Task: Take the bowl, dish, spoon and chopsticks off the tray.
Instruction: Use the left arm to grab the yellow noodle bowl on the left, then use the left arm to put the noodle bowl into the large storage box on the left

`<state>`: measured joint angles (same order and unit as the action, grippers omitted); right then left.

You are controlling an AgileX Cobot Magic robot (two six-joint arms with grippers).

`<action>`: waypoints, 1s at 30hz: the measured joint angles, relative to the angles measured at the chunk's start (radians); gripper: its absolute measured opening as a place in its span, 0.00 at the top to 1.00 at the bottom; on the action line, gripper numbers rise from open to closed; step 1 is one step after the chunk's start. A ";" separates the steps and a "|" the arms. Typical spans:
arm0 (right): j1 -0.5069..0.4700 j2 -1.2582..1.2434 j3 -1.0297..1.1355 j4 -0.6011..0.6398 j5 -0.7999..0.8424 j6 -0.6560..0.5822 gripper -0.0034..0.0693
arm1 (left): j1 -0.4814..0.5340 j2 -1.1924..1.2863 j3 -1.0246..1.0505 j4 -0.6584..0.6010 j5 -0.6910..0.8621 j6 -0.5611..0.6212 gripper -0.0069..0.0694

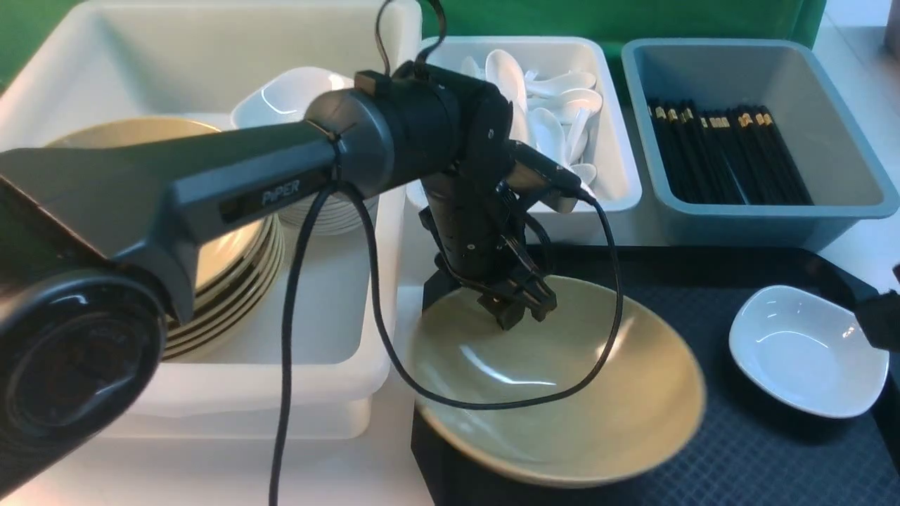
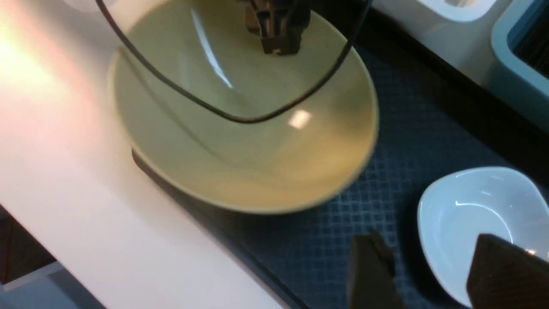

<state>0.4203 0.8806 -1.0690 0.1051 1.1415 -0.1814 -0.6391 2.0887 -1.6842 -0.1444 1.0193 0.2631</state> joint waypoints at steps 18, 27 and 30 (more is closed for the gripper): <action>0.000 0.115 0.010 0.078 -0.035 -0.088 0.88 | 0.292 -0.440 0.004 -0.241 0.110 0.022 0.90; 0.000 0.125 0.010 0.154 -0.107 -0.154 0.90 | 0.809 -0.687 0.015 -0.335 0.195 0.006 0.90; 0.000 0.125 0.010 0.154 -0.114 -0.159 0.90 | 1.017 -0.701 0.067 -0.370 0.209 0.006 0.90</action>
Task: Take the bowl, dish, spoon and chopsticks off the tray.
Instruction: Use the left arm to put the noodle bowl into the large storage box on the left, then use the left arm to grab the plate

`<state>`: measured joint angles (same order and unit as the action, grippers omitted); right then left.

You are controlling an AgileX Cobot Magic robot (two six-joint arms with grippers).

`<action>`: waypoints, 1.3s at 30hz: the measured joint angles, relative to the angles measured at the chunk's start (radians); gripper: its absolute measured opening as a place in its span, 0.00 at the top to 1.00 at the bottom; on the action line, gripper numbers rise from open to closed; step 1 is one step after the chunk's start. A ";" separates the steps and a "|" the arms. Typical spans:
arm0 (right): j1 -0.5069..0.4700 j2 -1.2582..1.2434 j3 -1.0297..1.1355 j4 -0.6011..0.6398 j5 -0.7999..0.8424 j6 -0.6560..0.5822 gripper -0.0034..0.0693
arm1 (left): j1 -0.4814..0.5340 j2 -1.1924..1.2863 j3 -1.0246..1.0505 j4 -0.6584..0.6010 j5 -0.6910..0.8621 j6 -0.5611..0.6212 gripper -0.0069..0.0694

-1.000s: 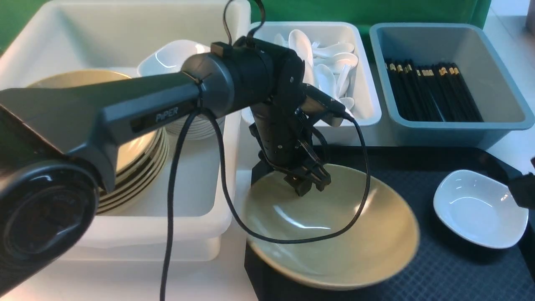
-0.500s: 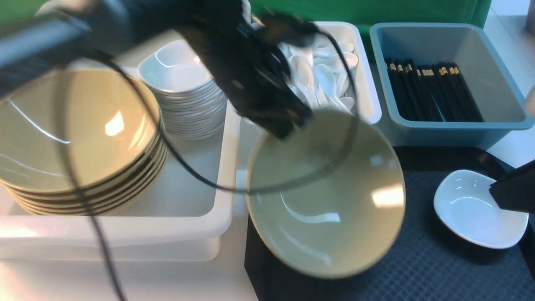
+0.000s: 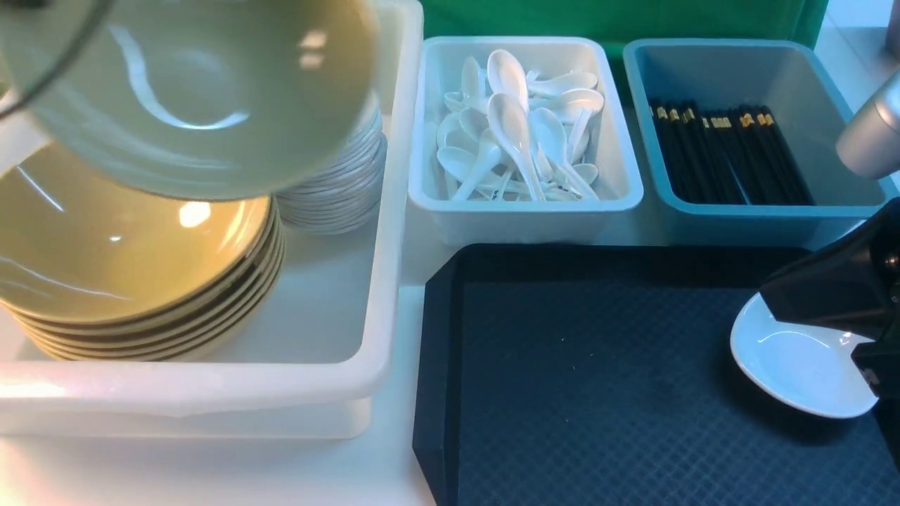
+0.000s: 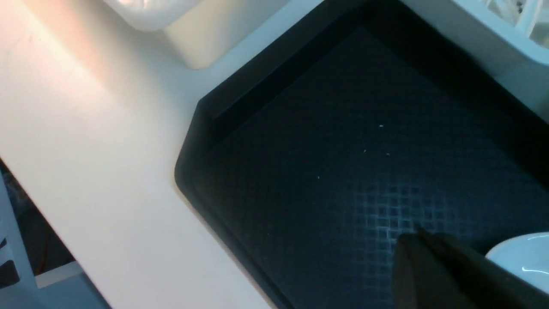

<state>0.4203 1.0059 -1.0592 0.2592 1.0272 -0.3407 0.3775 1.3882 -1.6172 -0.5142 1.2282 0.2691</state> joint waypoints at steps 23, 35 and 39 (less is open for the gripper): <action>0.000 0.001 0.000 0.003 -0.035 -0.019 0.90 | 0.170 0.007 0.476 0.078 -0.309 0.065 0.40; 0.000 0.001 -0.001 -0.080 -0.035 0.010 0.90 | -0.077 -0.147 0.184 0.077 -0.138 0.002 0.21; 0.000 0.001 -0.044 -0.219 0.014 0.108 0.90 | -0.448 -0.130 0.180 0.097 -0.129 -0.056 0.26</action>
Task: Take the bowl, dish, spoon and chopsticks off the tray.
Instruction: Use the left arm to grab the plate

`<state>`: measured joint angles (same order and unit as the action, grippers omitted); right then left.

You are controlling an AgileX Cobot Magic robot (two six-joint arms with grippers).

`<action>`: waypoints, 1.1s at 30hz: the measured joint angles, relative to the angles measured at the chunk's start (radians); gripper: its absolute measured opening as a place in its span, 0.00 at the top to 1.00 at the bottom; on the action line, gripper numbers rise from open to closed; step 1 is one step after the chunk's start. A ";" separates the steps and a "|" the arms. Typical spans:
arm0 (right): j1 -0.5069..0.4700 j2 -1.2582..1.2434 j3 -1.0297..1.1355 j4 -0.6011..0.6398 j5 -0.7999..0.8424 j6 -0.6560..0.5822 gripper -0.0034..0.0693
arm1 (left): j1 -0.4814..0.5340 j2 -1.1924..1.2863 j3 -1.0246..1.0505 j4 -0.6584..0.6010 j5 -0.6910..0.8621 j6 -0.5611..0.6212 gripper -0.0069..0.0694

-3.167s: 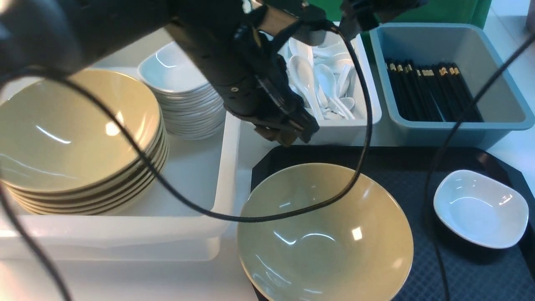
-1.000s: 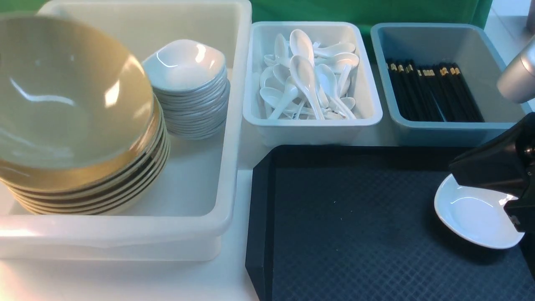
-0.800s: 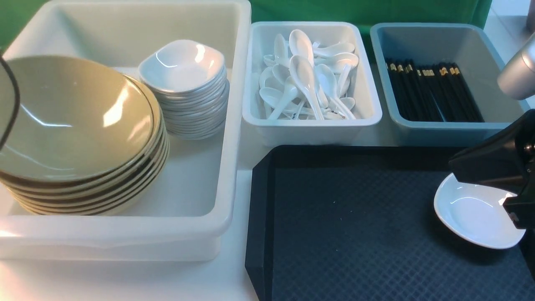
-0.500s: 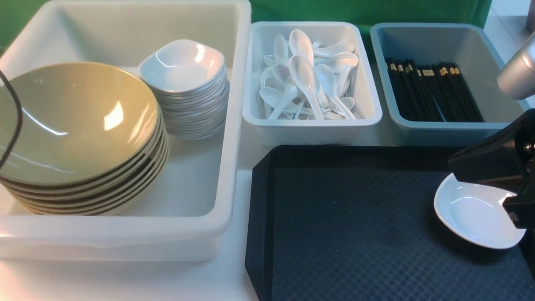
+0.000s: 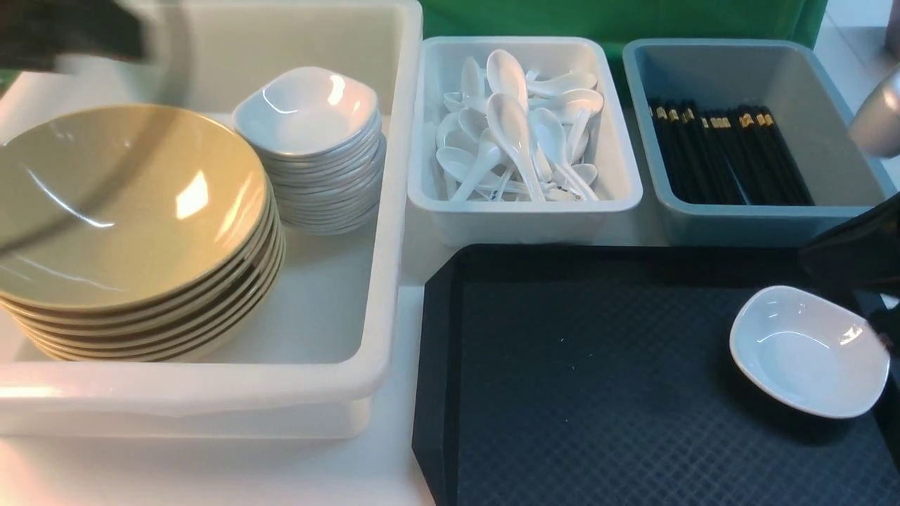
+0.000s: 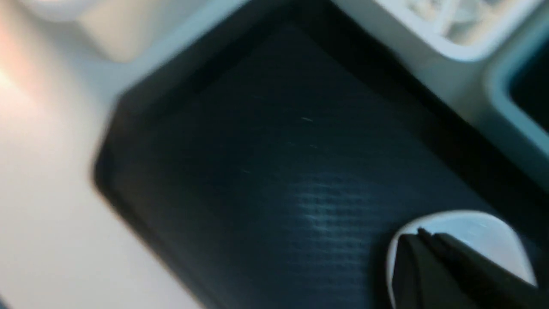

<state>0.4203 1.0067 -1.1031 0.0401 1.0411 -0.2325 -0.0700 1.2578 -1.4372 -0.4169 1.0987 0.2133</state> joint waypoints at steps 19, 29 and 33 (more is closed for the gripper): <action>0.000 -0.348 -0.064 -0.233 0.229 0.209 0.90 | -0.802 0.891 -0.466 0.165 -0.251 -0.174 0.28; 0.000 -0.420 -0.064 -0.234 0.237 0.202 0.90 | -0.810 1.247 -0.860 0.030 -0.174 -0.171 0.29; 0.000 -0.420 -0.047 -0.235 0.237 0.188 0.90 | -0.810 1.292 -0.902 0.019 -0.171 -0.193 0.35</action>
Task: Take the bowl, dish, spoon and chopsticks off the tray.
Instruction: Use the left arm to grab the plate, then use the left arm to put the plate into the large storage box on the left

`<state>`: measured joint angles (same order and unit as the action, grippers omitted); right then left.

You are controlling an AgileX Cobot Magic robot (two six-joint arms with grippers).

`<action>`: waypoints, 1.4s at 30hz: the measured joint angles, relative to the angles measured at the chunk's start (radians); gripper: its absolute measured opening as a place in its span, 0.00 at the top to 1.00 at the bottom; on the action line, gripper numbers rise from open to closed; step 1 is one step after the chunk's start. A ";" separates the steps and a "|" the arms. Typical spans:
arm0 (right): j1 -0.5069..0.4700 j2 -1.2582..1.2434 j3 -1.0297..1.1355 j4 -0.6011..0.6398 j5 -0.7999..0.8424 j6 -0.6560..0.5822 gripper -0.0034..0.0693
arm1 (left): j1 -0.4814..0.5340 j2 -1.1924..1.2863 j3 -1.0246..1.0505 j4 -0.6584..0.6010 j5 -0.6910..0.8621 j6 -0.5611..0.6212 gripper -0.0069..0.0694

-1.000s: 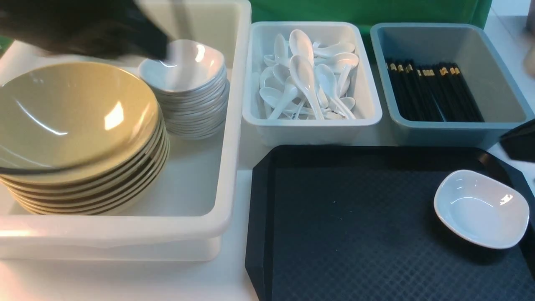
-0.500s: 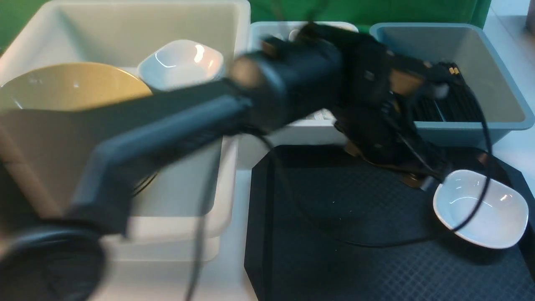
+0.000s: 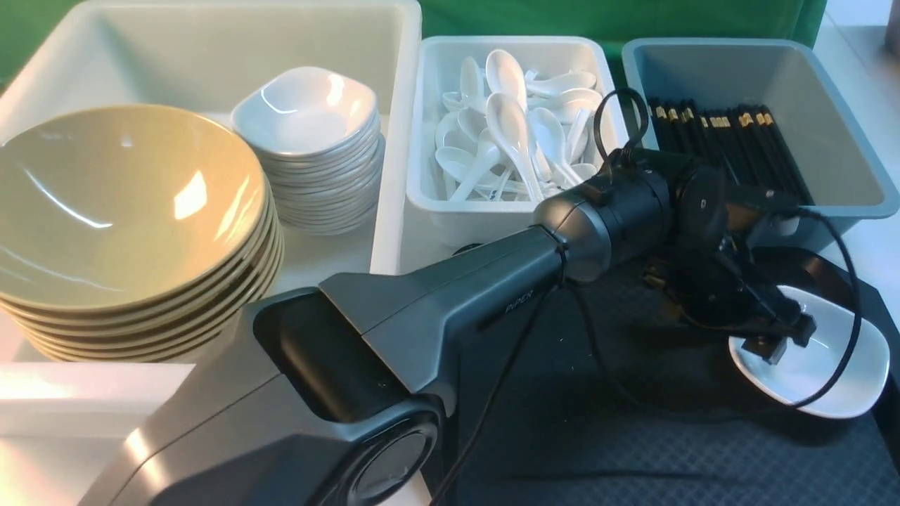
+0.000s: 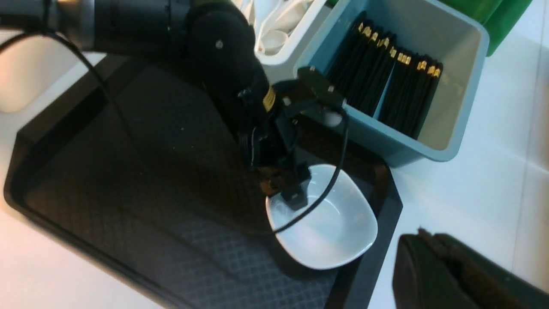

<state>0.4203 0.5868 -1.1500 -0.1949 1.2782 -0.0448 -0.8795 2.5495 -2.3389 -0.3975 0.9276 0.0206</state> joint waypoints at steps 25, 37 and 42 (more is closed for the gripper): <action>0.000 0.244 0.066 0.516 -0.091 -0.294 0.90 | 0.276 -0.614 -0.184 0.359 0.334 0.048 0.91; 0.000 0.396 0.054 0.619 -0.207 -0.367 0.90 | 0.806 -0.824 0.339 0.211 0.276 0.088 0.91; 0.000 0.410 0.050 0.632 -0.226 -0.367 0.90 | 0.851 -0.727 0.388 0.107 0.178 0.215 0.91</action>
<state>0.4203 0.9970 -1.0997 0.4375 1.0523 -0.4117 -0.0283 1.8230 -1.9509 -0.2910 1.1059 0.2352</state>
